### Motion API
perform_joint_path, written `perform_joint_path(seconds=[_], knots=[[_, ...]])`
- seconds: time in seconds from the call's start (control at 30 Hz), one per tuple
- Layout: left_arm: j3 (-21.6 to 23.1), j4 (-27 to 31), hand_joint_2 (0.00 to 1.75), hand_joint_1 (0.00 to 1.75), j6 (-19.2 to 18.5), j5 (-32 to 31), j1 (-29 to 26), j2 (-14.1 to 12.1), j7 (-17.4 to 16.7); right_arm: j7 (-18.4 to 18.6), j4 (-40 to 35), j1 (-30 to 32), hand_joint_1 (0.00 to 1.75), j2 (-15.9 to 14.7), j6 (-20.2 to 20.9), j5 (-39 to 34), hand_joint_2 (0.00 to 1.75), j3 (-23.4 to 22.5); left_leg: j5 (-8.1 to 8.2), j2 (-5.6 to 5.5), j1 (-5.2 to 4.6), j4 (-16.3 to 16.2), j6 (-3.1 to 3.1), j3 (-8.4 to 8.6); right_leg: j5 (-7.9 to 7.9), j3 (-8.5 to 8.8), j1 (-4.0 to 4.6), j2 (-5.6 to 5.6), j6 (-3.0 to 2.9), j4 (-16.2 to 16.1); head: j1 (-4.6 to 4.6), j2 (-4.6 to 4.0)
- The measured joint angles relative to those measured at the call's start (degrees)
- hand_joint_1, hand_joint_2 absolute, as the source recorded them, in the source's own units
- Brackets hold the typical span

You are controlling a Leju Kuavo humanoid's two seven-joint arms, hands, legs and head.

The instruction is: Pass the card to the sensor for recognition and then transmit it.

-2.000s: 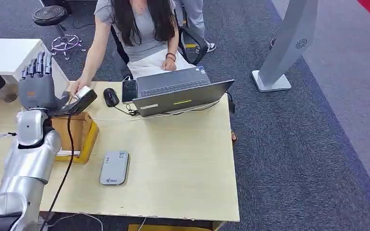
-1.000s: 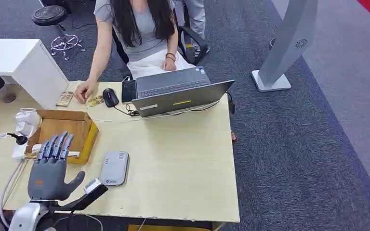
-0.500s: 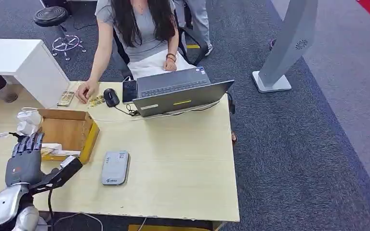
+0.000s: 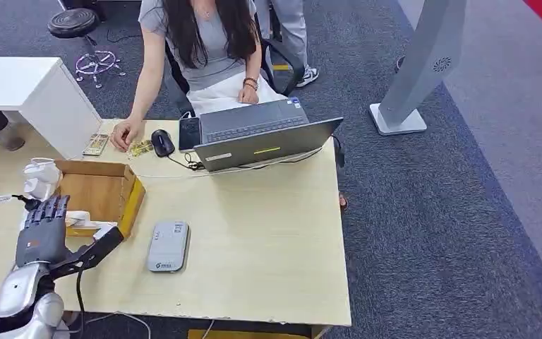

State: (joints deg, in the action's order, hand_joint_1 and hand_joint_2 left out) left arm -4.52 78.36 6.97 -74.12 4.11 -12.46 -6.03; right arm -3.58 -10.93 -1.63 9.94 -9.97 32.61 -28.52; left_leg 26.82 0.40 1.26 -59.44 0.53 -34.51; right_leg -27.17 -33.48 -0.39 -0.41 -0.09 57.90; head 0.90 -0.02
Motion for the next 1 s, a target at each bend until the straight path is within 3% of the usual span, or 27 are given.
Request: perform_joint_path(seconds=[0.3,1.0], knots=[[0.00,-0.37,1.75,0.00,-0.15,-0.11,0.09,0.09,0.00,0.00,0.00,0.00,0.00,0.00,0.02,0.13,0.00,0.00,0.00,0.00,0.00,0.00,0.00,0.00,0.00,0.00,0.00,0.00,0.00,0.00,0.00,0.00],[1.75,-1.90,1.75,0.00,-1.68,-0.09,3.83,3.28,0.15,0.17,0.00,-0.02,0.00,-0.02,0.46,1.60,0.00,0.04,0.00,0.02,-0.01,-0.02,0.00,0.01,0.01,-0.01,0.00,0.04,0.00,0.00,0.00,0.00]])
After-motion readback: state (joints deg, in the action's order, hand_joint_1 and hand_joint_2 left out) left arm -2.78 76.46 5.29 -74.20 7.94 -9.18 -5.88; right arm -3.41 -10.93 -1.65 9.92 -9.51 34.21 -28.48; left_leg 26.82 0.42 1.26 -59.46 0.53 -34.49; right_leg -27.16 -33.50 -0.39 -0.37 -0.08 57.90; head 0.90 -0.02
